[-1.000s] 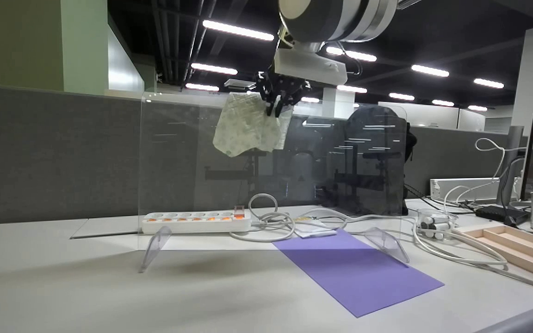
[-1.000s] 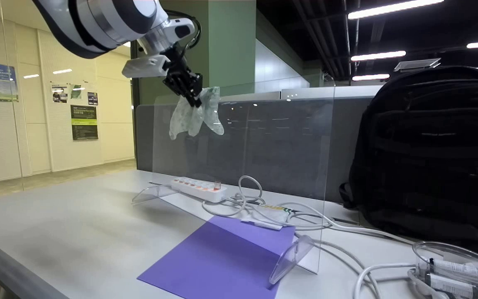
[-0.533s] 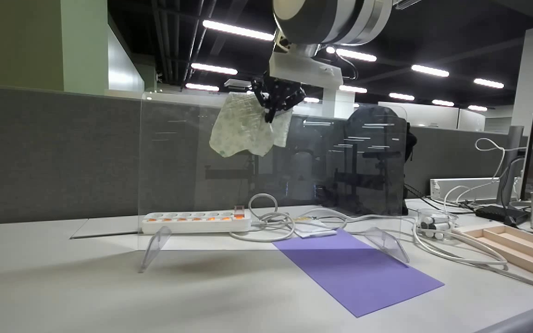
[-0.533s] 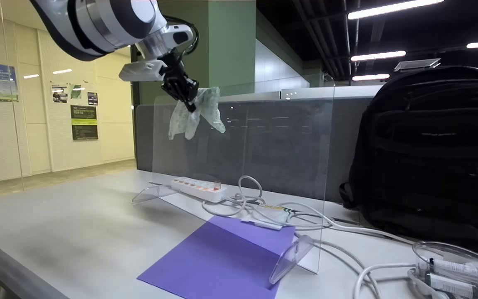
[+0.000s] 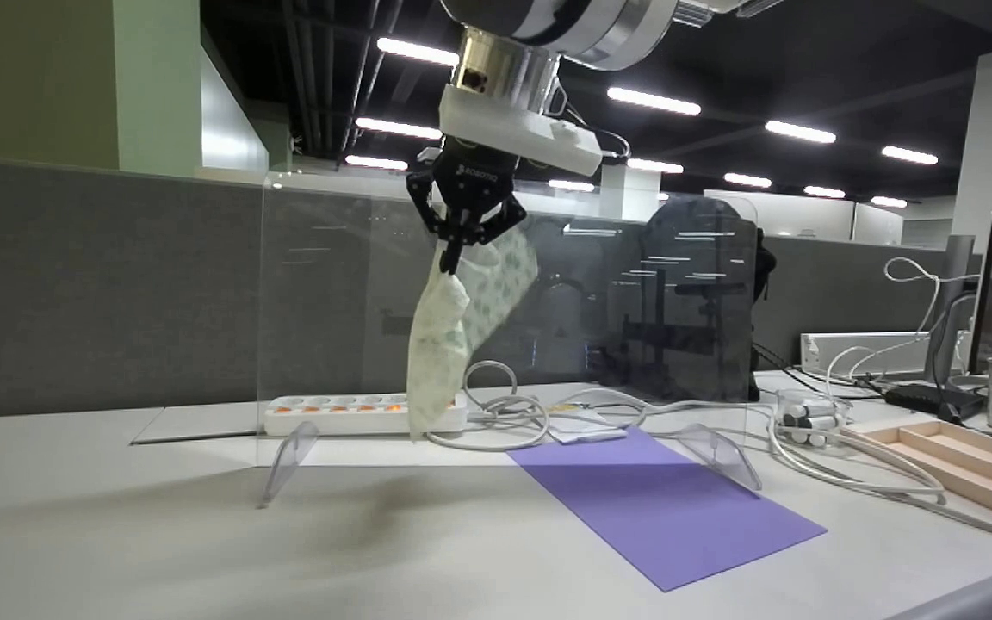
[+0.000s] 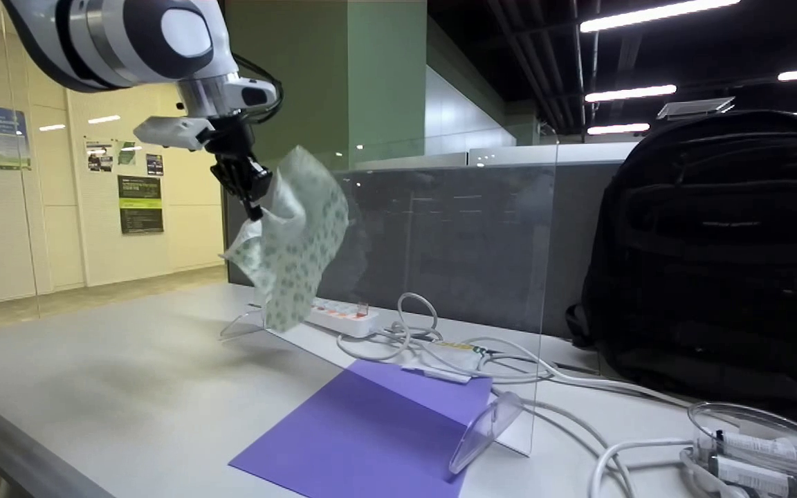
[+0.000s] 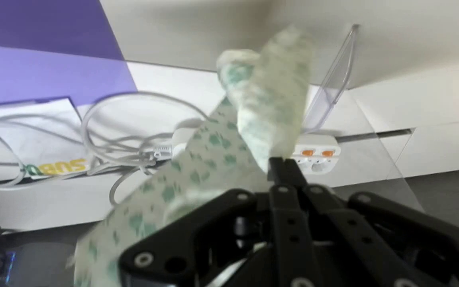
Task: Unhang the white cloth from the glass panel
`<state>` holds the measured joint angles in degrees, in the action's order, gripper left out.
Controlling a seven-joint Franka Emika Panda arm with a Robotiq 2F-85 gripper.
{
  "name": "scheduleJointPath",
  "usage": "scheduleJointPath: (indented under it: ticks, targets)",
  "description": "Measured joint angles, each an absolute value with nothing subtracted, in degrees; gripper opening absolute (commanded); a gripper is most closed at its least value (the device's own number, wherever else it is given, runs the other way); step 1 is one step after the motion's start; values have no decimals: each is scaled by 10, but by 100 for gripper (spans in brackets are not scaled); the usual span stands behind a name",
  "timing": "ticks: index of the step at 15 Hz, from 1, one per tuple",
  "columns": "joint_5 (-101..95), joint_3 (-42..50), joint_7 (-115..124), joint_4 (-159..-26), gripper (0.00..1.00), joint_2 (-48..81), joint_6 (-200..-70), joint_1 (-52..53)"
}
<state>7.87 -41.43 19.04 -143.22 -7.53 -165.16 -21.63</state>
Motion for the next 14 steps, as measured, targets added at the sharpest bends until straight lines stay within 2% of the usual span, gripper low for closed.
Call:
scheduleJointPath:
  ticks: [3,6,14]
  targets:
    - [103,-304,190,-1449,0,-100,-1593,-96]
    - [103,-224,192,-1479,0,-139,-1560,-28]
    - [99,-140,226,-1557,0,-188,-1545,-17]
